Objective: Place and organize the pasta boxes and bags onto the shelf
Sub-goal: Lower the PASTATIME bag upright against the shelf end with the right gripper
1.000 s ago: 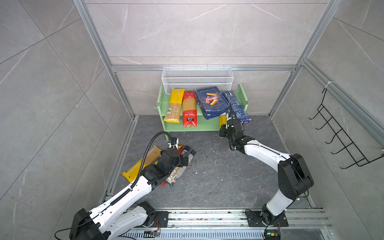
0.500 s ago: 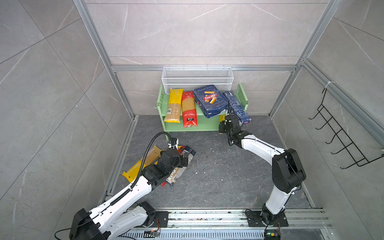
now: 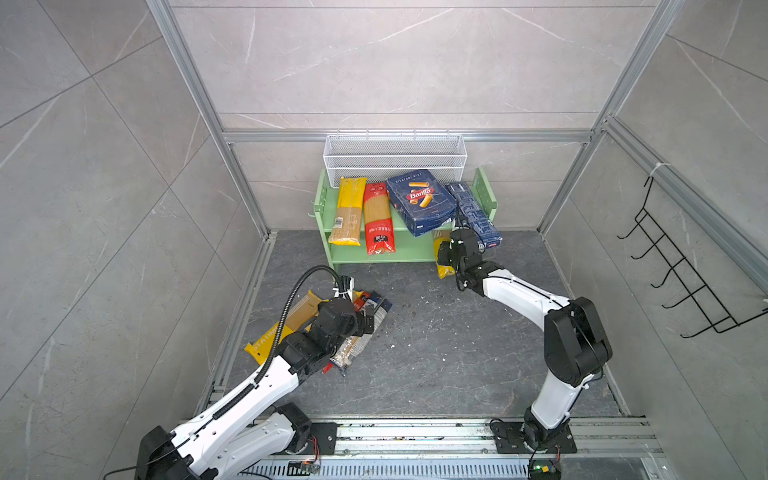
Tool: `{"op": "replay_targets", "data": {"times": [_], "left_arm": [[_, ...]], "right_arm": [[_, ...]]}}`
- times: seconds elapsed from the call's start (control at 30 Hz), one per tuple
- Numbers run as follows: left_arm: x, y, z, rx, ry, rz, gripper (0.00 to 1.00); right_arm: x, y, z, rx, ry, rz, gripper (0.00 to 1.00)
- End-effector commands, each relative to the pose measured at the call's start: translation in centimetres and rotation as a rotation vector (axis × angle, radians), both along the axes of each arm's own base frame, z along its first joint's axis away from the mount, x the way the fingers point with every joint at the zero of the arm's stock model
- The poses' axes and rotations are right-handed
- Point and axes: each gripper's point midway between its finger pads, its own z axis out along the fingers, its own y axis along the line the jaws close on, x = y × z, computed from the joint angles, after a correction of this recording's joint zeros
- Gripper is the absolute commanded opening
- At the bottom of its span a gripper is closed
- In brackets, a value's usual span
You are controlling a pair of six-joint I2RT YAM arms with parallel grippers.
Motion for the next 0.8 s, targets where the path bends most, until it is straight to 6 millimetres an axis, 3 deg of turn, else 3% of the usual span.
{"op": "replay_targets", "data": {"times": [0.0, 0.17, 0.37, 0.77], "left_arm": [[-0.1, 0.5, 1.1, -0.027, -0.025, 0.02, 1.0], [-0.3, 0.7, 0.9, -0.029, -0.015, 0.025, 1.0], [-0.6, 0.7, 1.1, -0.043, -0.009, 0.021, 1.0], [-1.9, 1.3, 1.3, -0.074, 0.007, 0.019, 1.0]], "right_arm": [[1.0, -1.4, 2.1, 0.033, -0.049, -0.06, 0.42], [0.5, -1.4, 2.1, 0.042, -0.036, -0.053, 0.45], [-0.7, -1.7, 1.8, 0.063, -0.019, -0.058, 0.59], [-3.6, -1.4, -1.4, 0.05, 0.045, -0.057, 0.62]]}}
